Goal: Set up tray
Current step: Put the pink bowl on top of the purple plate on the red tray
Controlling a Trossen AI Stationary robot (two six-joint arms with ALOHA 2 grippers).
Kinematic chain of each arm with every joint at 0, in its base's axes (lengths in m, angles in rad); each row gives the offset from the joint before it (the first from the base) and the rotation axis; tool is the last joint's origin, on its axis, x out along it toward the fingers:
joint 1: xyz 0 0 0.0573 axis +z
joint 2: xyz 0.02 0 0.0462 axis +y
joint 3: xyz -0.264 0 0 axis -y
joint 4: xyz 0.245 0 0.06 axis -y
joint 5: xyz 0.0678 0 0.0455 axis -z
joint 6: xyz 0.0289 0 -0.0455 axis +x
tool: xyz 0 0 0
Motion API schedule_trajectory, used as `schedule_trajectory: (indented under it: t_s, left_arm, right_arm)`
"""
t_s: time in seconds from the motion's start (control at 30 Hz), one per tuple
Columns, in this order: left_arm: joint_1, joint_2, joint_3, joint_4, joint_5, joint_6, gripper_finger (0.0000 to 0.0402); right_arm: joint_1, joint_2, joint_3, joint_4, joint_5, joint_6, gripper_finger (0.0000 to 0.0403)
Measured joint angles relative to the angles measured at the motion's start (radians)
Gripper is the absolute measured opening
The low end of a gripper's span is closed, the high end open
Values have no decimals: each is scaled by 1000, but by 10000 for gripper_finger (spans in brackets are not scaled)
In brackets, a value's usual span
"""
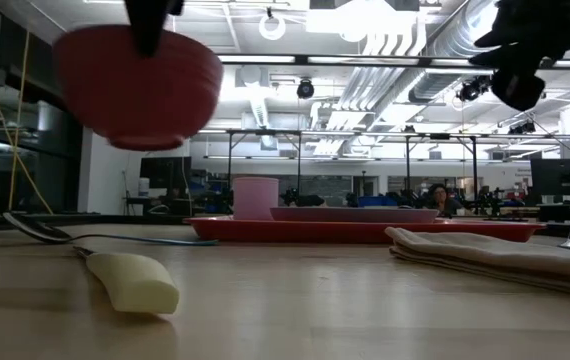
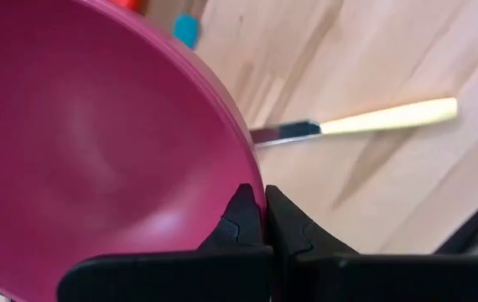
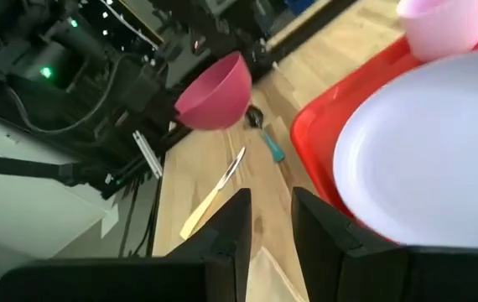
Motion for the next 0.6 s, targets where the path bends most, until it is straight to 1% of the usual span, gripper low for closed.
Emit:
schedule_trajectory:
  t_s: [0.17,0.27,0.47,0.6]
  left_arm:
    - [53,0,0,1,-6,118,14]
    - [74,0,0,0,-29,194,14]
    - [110,0,0,1,-129,326,14]
    - [121,0,0,1,-217,454,14]
  right_arm:
    - [0,115,0,121,-15,14,67]
    - [0,193,2,214,-39,31,67]
    - [0,373,88,218,-40,-10,67]
    - [0,499,195,186,-38,-41,67]
